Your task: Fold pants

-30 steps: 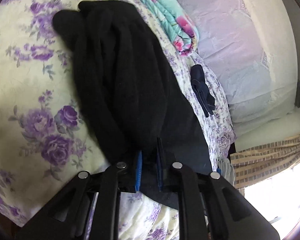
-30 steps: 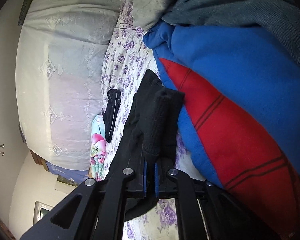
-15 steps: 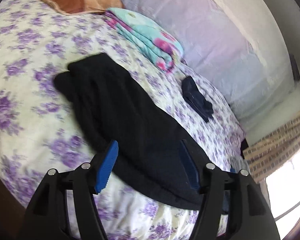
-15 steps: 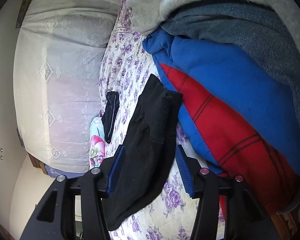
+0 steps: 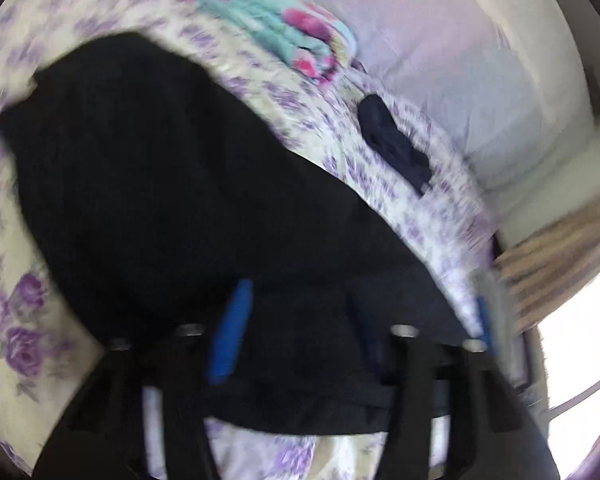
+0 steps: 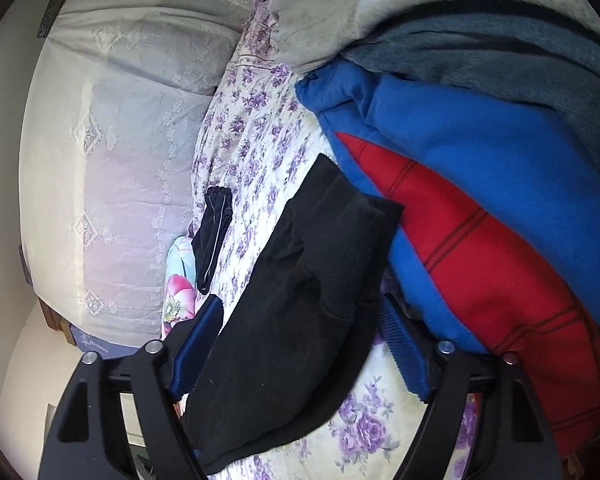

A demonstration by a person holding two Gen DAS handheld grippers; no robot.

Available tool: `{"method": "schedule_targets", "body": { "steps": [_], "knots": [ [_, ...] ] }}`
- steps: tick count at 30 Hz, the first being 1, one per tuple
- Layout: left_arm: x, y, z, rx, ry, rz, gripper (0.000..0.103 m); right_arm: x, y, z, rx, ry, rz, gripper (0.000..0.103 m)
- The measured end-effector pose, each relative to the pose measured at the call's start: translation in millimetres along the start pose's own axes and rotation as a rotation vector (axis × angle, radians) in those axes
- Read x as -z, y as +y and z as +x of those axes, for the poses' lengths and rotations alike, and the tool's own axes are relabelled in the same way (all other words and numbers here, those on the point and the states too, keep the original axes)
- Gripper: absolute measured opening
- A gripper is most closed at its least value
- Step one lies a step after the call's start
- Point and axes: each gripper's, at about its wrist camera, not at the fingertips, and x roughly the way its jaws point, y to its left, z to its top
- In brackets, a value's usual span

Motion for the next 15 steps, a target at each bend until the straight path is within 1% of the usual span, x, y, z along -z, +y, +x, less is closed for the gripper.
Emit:
{"method": "schedule_targets", "body": {
  "steps": [1, 2, 3, 4, 5, 6, 7, 8, 9, 10, 11, 12, 13, 15],
  "knots": [
    [-3.1, 20.1, -15.1, 0.056, 0.004, -0.097, 0.033, 0.0, 0.1, -0.2, -0.001, 0.002, -0.003, 0.08],
    [-5.4, 30.9, -28.0, 0.075, -0.015, -0.14, 0.034, -0.4, -0.2, -0.6, -0.004, 0.002, -0.003, 0.08],
    [-8.2, 42.6, -49.8, 0.048, -0.07, -0.168, 0.036, -0.9, 0.3, 0.0, -0.005, 0.001, -0.001, 0.08],
    [-10.2, 48.5, -68.8, -0.035, -0.134, -0.167, 0.043, -1.4, 0.5, 0.3, -0.005, 0.0, 0.0, 0.08],
    [-12.3, 52.2, -85.5, -0.136, -0.2, -0.167, 0.071, -1.1, 1.3, 1.0, 0.001, 0.0, -0.002, 0.08],
    [-13.6, 56.4, -101.0, -0.225, -0.266, -0.179, 0.081, -1.2, 2.5, 1.7, 0.006, 0.0, -0.005, 0.081],
    [-15.1, 58.8, -108.8, -0.233, -0.285, -0.187, 0.081, -0.9, 4.0, 2.4, 0.01, 0.001, -0.009, 0.081],
    [-16.5, 59.7, -111.1, -0.193, -0.277, -0.195, 0.081, -0.6, 4.9, 2.6, 0.013, 0.003, -0.011, 0.081],
    [-18.7, 58.1, -110.0, -0.131, -0.26, -0.202, 0.081, -0.6, 5.1, 2.4, 0.013, 0.006, -0.012, 0.081],
    [-20.8, 53.5, -105.6, -0.131, -0.248, -0.191, 0.081, -0.8, 5.2, 2.1, 0.012, 0.011, -0.011, 0.081],
    [-24.5, 48.3, -99.0, -0.177, -0.234, -0.169, 0.083, -1.1, 5.0, 1.4, 0.008, 0.014, -0.006, 0.081],
    [-29.8, 43.2, -86.5, -0.258, -0.208, -0.144, 0.083, -1.5, 4.9, 0.9, 0.005, 0.016, -0.001, 0.081],
    [-34.2, 43.7, -76.5, -0.287, -0.186, -0.137, 0.083, -1.8, 4.5, 0.1, 0.002, 0.021, 0.004, 0.081],
    [-40.7, 55.2, -59.2, -0.269, -0.148, -0.17, 0.083, -1.7, 4.5, -1.5, 0.006, 0.033, 0.014, 0.081]
  ]
}}
